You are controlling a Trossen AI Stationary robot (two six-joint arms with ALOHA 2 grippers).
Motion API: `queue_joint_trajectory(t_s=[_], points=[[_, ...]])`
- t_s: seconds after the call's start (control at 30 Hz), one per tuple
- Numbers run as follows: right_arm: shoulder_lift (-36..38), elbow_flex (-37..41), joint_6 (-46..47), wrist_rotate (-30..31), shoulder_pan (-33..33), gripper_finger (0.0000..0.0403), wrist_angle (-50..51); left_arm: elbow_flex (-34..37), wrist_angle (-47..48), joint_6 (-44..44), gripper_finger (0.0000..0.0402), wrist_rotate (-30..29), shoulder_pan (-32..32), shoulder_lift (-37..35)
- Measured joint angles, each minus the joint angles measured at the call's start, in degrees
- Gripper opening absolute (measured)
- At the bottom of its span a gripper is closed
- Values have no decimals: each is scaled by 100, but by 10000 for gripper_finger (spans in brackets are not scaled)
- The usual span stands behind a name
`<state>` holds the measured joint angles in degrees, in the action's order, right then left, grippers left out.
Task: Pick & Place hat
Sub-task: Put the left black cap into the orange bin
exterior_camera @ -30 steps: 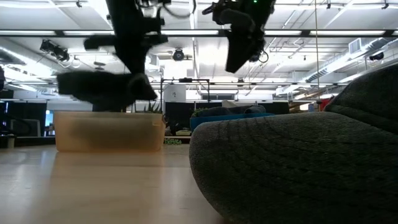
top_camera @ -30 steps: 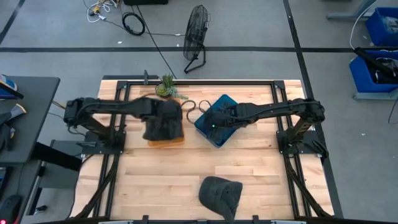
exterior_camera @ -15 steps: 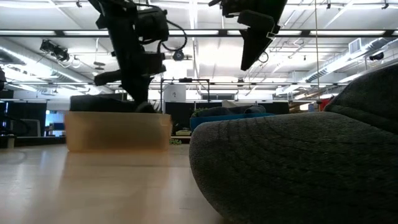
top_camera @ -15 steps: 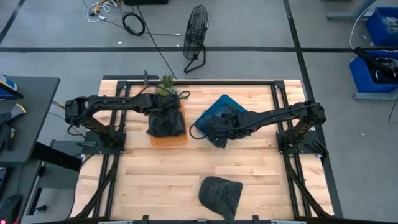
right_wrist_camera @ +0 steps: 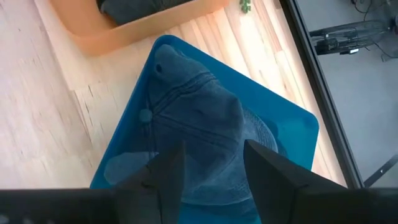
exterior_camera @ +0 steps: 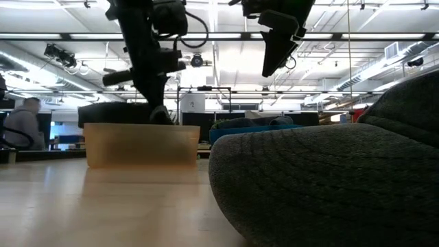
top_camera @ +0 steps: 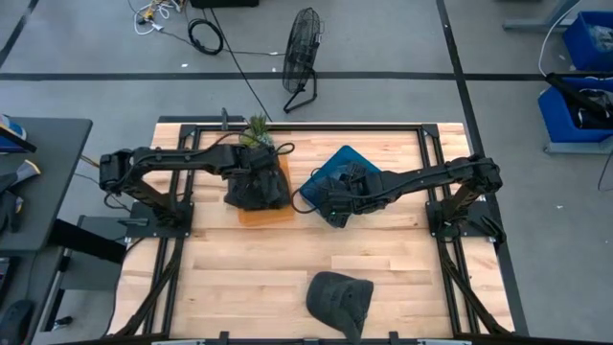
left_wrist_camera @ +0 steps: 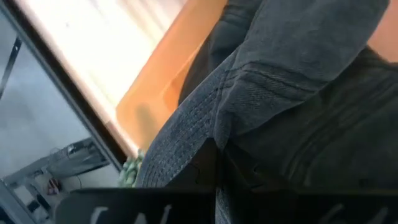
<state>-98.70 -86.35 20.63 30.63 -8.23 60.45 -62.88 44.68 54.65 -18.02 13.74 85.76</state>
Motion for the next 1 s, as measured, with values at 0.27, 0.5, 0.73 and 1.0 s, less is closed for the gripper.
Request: queue_joint_trajectory(t_s=[0.27, 0.5, 0.73, 1.0], points=[[0, 0, -10, 0, 0, 169, -151, -703, 671, -2, 9, 2, -53, -2], [0, 0, -10, 0, 0, 169, -158, -615, -310, 2, 8, 315, -51, -2], [0, 0, -10, 0, 0, 169, -121, -557, -657, -451, 8, 784, -51, 61], [0, 0, -10, -2, 0, 169, -102, -561, -25, -1084, 8, 776, -46, 214]])
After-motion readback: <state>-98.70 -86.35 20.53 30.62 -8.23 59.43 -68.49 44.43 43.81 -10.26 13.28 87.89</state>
